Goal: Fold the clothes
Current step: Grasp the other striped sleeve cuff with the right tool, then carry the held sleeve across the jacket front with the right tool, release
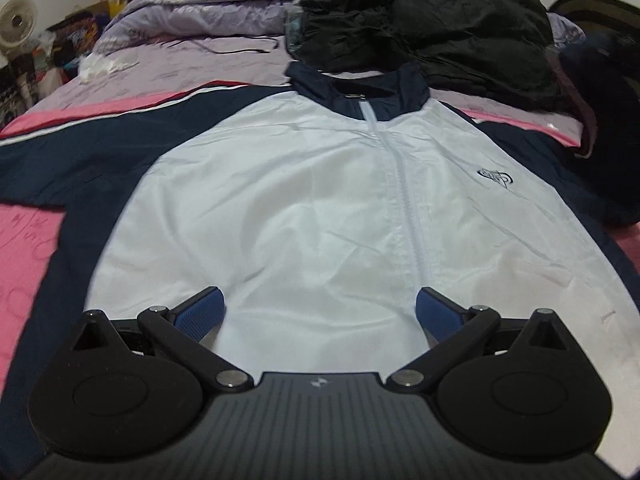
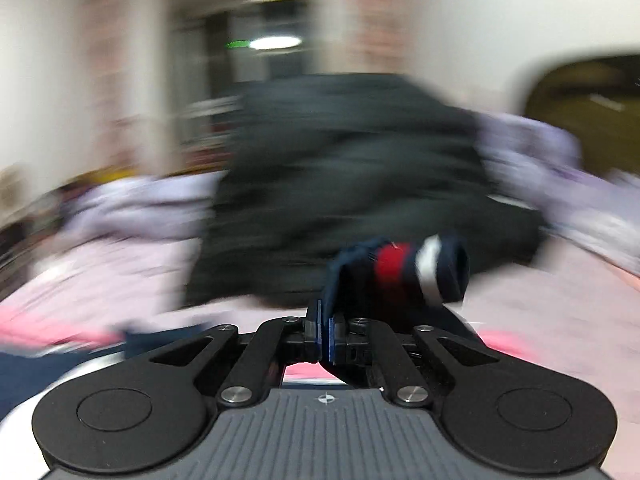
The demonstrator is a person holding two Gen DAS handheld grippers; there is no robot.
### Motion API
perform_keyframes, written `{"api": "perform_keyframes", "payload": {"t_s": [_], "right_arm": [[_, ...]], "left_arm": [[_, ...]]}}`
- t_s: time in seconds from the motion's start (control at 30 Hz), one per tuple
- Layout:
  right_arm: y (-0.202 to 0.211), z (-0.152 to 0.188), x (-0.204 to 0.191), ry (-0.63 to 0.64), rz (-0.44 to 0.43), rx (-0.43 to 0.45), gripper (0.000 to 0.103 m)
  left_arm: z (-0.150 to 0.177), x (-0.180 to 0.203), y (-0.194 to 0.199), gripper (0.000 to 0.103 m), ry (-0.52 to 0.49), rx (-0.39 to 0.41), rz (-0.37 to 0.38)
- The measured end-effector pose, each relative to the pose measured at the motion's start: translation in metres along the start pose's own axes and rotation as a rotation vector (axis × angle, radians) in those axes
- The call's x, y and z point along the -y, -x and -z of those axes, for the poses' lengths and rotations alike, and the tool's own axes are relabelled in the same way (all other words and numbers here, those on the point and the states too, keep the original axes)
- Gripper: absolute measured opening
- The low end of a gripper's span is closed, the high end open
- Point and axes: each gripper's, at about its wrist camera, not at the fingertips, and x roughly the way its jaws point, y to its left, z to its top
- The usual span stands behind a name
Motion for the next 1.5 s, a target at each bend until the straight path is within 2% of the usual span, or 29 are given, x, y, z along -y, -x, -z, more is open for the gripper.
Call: {"api": "perform_keyframes", "payload": {"t_s": [0.07,0.1,0.2,0.27,0.3,0.37,0.4,0.43,0.53,0.63,0.67,0.77,0.8,0.9,1.03,1.07,1.13,1.23,1.33,1.37,1.43,1.47,1.5], "right_arm": [[-0.012,0.012,-0.069,0.094,-0.128,-0.029,0.005],[-0.02,0.022,-0.097,0.137,-0.163,-0.053,0.005],[-0.046,0.069,-0.154,0.244,-0.14,-0.167,0.006],[-0.064,0.1,-0.191,0.316,-0.124,-0.243,0.011],[-0.066,0.112,-0.208,0.364,-0.102,-0.251,0.012],[-0.051,0.116,-0.225,0.467,-0.064,-0.206,0.032],[-0.042,0.116,-0.229,0.487,-0.086,-0.187,0.06],[-0.032,0.113,-0.229,0.498,-0.116,-0.155,0.075],[0.0,0.107,-0.225,0.528,-0.176,-0.059,0.076],[0.011,0.094,-0.223,0.444,-0.15,-0.006,0.076],[0.004,0.088,-0.222,0.393,-0.122,-0.019,0.076],[-0.038,0.075,-0.218,0.229,-0.045,-0.136,0.072],[-0.054,0.075,-0.217,0.183,-0.054,-0.193,0.072],[-0.087,0.083,-0.225,0.122,-0.157,-0.321,0.074],[-0.082,0.091,-0.248,0.235,-0.276,-0.332,0.076],[-0.078,0.091,-0.248,0.235,-0.3,-0.328,0.076],[-0.065,0.086,-0.232,0.15,-0.323,-0.299,0.076],[-0.046,0.08,-0.207,0.085,-0.299,-0.238,0.076],[-0.037,0.08,-0.19,0.079,-0.215,-0.201,0.079],[-0.042,0.082,-0.187,0.085,-0.188,-0.215,0.08],[-0.063,0.092,-0.185,0.131,-0.164,-0.333,0.085],[-0.07,0.099,-0.189,0.182,-0.155,-0.354,0.086],[-0.069,0.102,-0.195,0.228,-0.142,-0.331,0.09]], "left_arm": [[0.003,-0.023,0.016,0.103,0.031,0.014,0.0],[0.005,-0.035,0.023,0.103,0.042,0.02,-0.014],[0.012,-0.07,0.037,0.103,0.061,0.028,-0.101],[0.022,-0.089,0.038,0.103,0.1,0.044,-0.1],[0.027,-0.098,0.038,0.103,0.121,0.054,-0.093],[0.037,-0.116,0.038,0.103,0.165,0.073,-0.08],[0.04,-0.119,0.038,0.103,0.176,0.084,-0.077],[0.04,-0.115,0.037,0.103,0.158,0.083,-0.091],[0.038,-0.099,0.032,0.103,0.077,0.067,-0.154],[0.038,-0.095,0.029,0.103,0.067,0.075,-0.154],[0.038,-0.096,0.029,0.103,0.075,0.076,-0.147],[0.039,-0.099,0.029,0.103,0.087,0.083,-0.135],[0.039,-0.099,0.029,0.103,0.086,0.085,-0.136],[0.04,-0.098,0.03,0.103,0.083,0.088,-0.137],[0.04,-0.099,0.031,0.103,0.084,0.091,-0.134],[0.04,-0.099,0.031,0.103,0.085,0.092,-0.133],[0.041,-0.099,0.031,0.103,0.085,0.093,-0.134],[0.041,-0.099,0.031,0.103,0.084,0.093,-0.136],[0.041,-0.099,0.031,0.103,0.084,0.094,-0.137],[0.041,-0.099,0.031,0.103,0.084,0.094,-0.138],[0.041,-0.098,0.031,0.103,0.083,0.093,-0.14],[0.041,-0.098,0.031,0.103,0.082,0.092,-0.141],[0.042,-0.098,0.031,0.103,0.082,0.092,-0.142]]}}
